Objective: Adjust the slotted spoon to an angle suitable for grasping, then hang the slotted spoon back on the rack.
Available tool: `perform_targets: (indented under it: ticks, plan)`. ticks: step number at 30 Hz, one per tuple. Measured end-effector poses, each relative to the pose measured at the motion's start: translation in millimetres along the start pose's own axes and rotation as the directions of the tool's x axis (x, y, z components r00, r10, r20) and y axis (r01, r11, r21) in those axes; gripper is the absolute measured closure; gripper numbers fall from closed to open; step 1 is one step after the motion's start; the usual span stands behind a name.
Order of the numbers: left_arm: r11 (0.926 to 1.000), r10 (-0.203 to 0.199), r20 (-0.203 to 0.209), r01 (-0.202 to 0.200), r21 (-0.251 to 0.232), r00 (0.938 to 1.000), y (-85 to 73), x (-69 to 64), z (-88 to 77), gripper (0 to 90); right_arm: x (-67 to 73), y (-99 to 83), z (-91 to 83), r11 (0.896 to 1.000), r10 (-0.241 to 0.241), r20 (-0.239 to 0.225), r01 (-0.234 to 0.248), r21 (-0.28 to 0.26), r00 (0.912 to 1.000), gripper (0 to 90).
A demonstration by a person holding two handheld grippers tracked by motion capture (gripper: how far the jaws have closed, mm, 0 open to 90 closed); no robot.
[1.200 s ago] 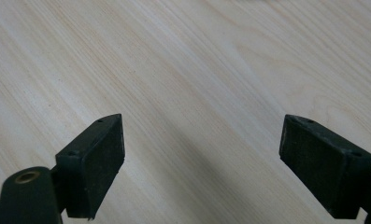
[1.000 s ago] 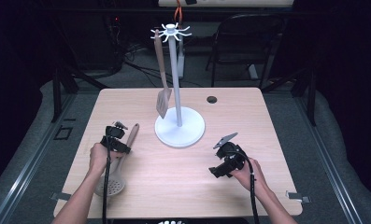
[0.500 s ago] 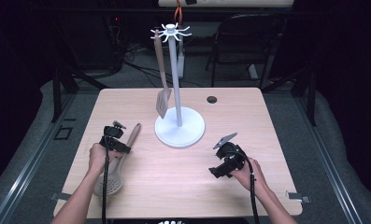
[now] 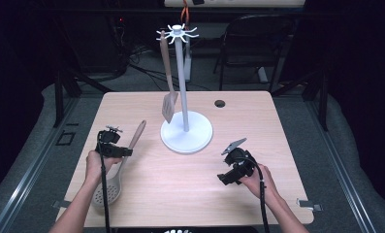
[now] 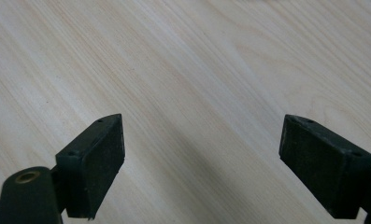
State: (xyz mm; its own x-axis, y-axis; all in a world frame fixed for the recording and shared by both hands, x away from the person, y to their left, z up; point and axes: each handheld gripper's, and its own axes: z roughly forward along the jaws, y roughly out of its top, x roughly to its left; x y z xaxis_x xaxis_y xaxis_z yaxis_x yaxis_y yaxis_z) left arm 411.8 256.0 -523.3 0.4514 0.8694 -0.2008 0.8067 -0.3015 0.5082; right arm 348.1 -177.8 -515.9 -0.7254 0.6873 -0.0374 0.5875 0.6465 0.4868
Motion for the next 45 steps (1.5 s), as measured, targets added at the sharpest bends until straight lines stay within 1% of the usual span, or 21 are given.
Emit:
perform_targets:
  ticks: [6,10,11,15,17,19,20,22,26,27,30,31,32,33,36,38,39,41,42,44,45]
  plan:
    - [0.9962,0.002,0.023,0.0,-0.087,0.9997,-7.9,1.6,-12.7,75.8,-0.9,-0.3,-1.3,1.0,-0.001,0.004,0.001,-0.001,1.0,14.0]
    - [0.9902,0.013,0.022,-0.009,-0.139,0.9997,-10.9,0.4,-18.8,75.8,-1.3,-0.6,-1.1,1.0,0.01,0.008,-0.01,-0.003,0.9999,14.0]
    - [0.9889,0.022,0.014,-0.019,-0.147,0.9997,-11.0,-0.6,-20.1,75.8,-1.3,-0.5,-1.0,1.0,0.009,0.008,-0.009,-0.003,0.9999,14.0]
    - [0.9772,0.042,-0.001,-0.041,-0.208,0.9991,-12.7,-5.9,-25.8,75.8,-1.1,0.3,-1.0,1.0,0.0,0.013,0.0,0.005,0.9999,14.0]
    - [0.9717,0.049,-0.008,-0.05,-0.231,0.9988,-12.7,-7.6,-28.3,75.8,-0.8,0.1,-0.1,1.0,0.009,0.015,-0.009,0.004,0.9998,14.0]
    - [0.9635,0.054,-0.009,-0.054,-0.262,0.9985,-13.7,-9.5,-31.0,75.8,-1.3,-0.2,0.0,1.0,0.013,0.014,-0.013,0.005,0.9998,14.0]
    - [0.9623,0.058,-0.012,-0.059,-0.266,0.9983,-13.9,-10.5,-32.1,75.9,-2.1,-0.3,-0.3,1.0,0.01,0.016,-0.01,0.008,0.9998,14.0]
    - [0.9531,0.07,-0.005,-0.069,-0.295,0.9975,-15.4,-11.4,-33.4,75.9,-2.2,-0.6,0.3,1.0,0.02,0.017,-0.02,0.001,0.9997,14.0]
    - [0.9436,0.071,0.001,-0.067,-0.324,0.9975,-17.6,-11.7,-35.1,75.9,-1.8,-0.6,0.7,1.0,0.022,0.018,-0.022,0.002,0.9996,13.9]
    - [0.9404,0.07,-0.005,-0.068,-0.333,0.9975,-18.1,-11.7,-35.7,75.9,-1.8,-0.5,0.7,1.0,0.017,0.014,-0.018,0.004,0.9997,13.9]
    - [0.9345,0.064,0.006,-0.058,-0.351,0.9979,-19.1,-11.7,-40.1,75.8,-1.6,-0.8,2.0,1.0,0.021,0.017,-0.021,0.005,0.9996,13.9]
    - [0.927,0.063,0.001,-0.058,-0.37,0.998,-19.7,-12.2,-40.7,75.8,-1.3,-0.7,2.8,1.0,0.022,0.014,-0.022,0.006,0.9997,13.9]
    - [0.9263,0.064,0.004,-0.058,-0.372,0.9979,-19.8,-12.6,-42.1,75.9,-1.5,-0.4,3.0,1.0,0.015,0.016,-0.015,0.011,0.9998,13.9]
    - [0.9231,0.067,0.004,-0.061,-0.38,0.9977,-20.2,-13.1,-42.9,75.9,-1.3,-0.1,3.6,1.0,0.016,0.02,-0.016,0.012,0.9997,13.9]
    - [0.9077,0.095,0.004,-0.085,-0.411,0.9955,-22.4,-15.3,-43.7,75.8,-2.5,0.8,4.4,1.0,0.006,0.017,-0.007,0.019,0.9998,13.9]
    - [0.8991,0.101,-0.002,-0.092,-0.428,0.9949,-23.3,-17.1,-44.9,75.8,-1.5,0.2,6.9,1.0,0.031,0.008,-0.031,-0.004,0.9995,13.9]
    - [0.8941,0.105,-0.004,-0.096,-0.437,0.9945,-23.6,-17.8,-46.4,75.8,-2.8,1.1,6.1,1.0,0.012,0.015,-0.012,0.018,0.9998,13.9]
    - [0.884,0.108,-0.008,-0.099,-0.457,0.9942,-23.3,-19.5,-48.9,75.8,-3.0,1.2,6.5,1.0,0.014,0.014,-0.014,0.015,0.9998,13.9]
    - [0.8809,0.11,-0.004,-0.099,-0.463,0.994,-23.0,-20.0,-50.0,75.8,-3.1,1.2,6.6,1.0,0.012,0.014,-0.013,0.015,0.9998,13.9]
    - [0.8684,0.117,-0.009,-0.107,-0.484,0.9931,-24.0,-21.4,-51.6,75.7,-3.3,1.2,6.7,1.0,0.015,0.008,-0.015,0.016,0.9999,13.9]
    - [0.8655,0.118,-0.004,-0.105,-0.49,0.993,-24.4,-21.8,-52.5,75.7,-3.3,1.3,6.7,1.0,0.015,0.007,-0.016,0.016,0.9999,13.9]
